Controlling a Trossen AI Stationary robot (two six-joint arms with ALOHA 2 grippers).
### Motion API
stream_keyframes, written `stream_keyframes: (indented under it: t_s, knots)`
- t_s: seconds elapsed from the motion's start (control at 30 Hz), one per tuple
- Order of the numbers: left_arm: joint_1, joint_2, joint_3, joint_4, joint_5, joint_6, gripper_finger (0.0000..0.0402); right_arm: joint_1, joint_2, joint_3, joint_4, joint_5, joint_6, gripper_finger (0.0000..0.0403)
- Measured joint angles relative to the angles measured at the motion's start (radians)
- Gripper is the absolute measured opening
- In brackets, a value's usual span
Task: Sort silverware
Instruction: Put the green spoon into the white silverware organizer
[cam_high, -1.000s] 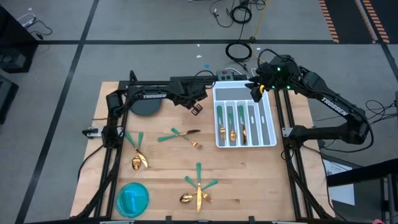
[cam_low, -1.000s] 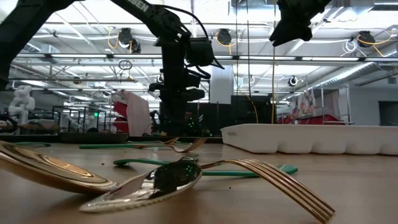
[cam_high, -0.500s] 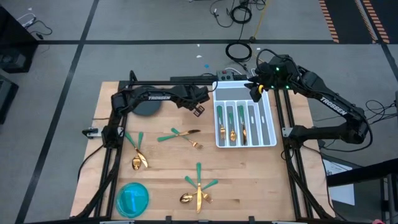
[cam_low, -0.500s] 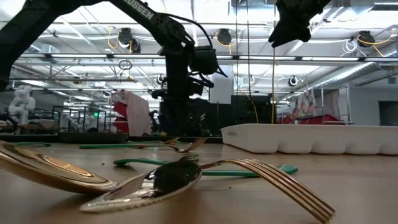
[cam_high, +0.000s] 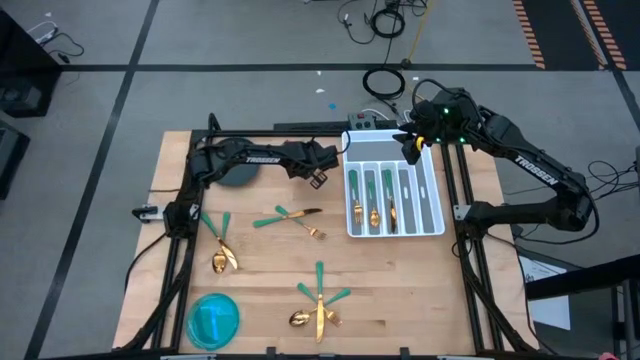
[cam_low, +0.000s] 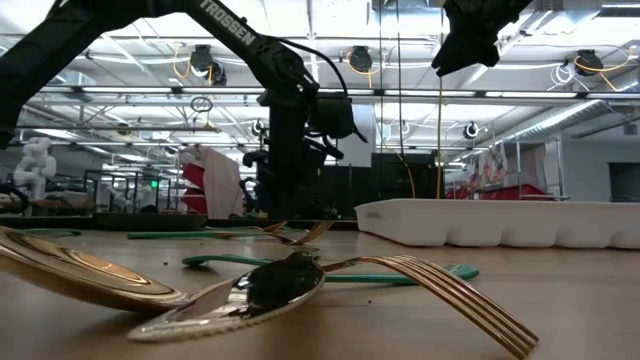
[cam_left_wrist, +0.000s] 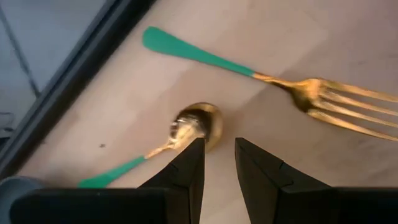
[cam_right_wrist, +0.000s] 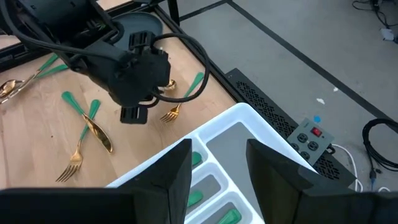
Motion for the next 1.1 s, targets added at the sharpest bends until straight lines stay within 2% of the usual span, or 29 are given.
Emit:
stream_keyframes:
  t_s: [0.67,1.1]
  knots:
    - [0.007,0.000,0.000,0.028,0.012,0.024,0.0097,0.000,0.000,0.000,0.037,-0.005,-0.003,0.0146]
    - [0.016,0.000,-0.050,0.084,0.017,0.053,0.0097,0.000,0.000,0.000,0.037,-0.005,-0.003,0.0146]
